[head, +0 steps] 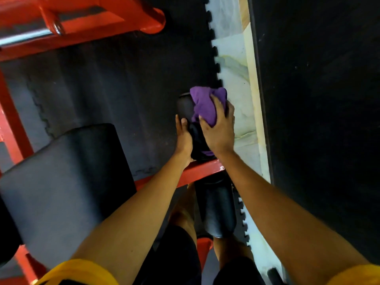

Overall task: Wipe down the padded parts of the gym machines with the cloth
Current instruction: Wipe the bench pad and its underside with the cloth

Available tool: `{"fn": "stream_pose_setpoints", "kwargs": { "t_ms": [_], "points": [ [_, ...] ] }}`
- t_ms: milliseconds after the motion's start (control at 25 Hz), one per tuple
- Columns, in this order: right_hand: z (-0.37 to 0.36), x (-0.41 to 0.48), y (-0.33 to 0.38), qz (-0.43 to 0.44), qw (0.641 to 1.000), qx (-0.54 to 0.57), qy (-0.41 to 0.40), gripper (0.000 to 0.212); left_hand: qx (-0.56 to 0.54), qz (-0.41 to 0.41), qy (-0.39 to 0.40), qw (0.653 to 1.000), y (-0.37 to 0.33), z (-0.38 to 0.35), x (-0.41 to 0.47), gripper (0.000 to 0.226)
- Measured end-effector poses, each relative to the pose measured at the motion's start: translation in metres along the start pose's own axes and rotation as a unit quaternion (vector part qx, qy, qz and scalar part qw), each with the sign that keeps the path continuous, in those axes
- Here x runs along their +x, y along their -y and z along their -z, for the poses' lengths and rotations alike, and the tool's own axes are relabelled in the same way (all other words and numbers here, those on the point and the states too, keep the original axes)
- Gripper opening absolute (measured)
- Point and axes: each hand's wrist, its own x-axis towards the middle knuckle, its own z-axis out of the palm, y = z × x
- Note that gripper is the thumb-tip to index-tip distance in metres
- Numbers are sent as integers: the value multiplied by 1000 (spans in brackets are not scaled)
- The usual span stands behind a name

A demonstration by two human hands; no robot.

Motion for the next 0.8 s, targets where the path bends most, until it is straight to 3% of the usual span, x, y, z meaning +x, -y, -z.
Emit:
{"fn": "stream_pose_setpoints", "kwargs": {
  "t_ms": [120,240,400,560,680,800],
  "points": [
    [5,-71,-33,18,998,-39,43,87,3,37,16,999,-6,2,-1,81],
    [4,-111,-40,0,996,-74,53,81,-10,39,8,999,-6,2,-5,56],
    [-7,-31,13,76,991,-113,-11,67,-80,58,-7,995,-13,-1,-7,70],
    [-8,28,45,40,991,-130,2,72,-62,25,-63,996,-1,-1,-14,93],
    [2,-18,11,84,988,-127,27,84,-59,34,-50,996,0,1,-36,66],
    [6,-100,-33,114,983,-133,47,86,-38,87,-51,994,-15,0,-38,64]
  ]
}}
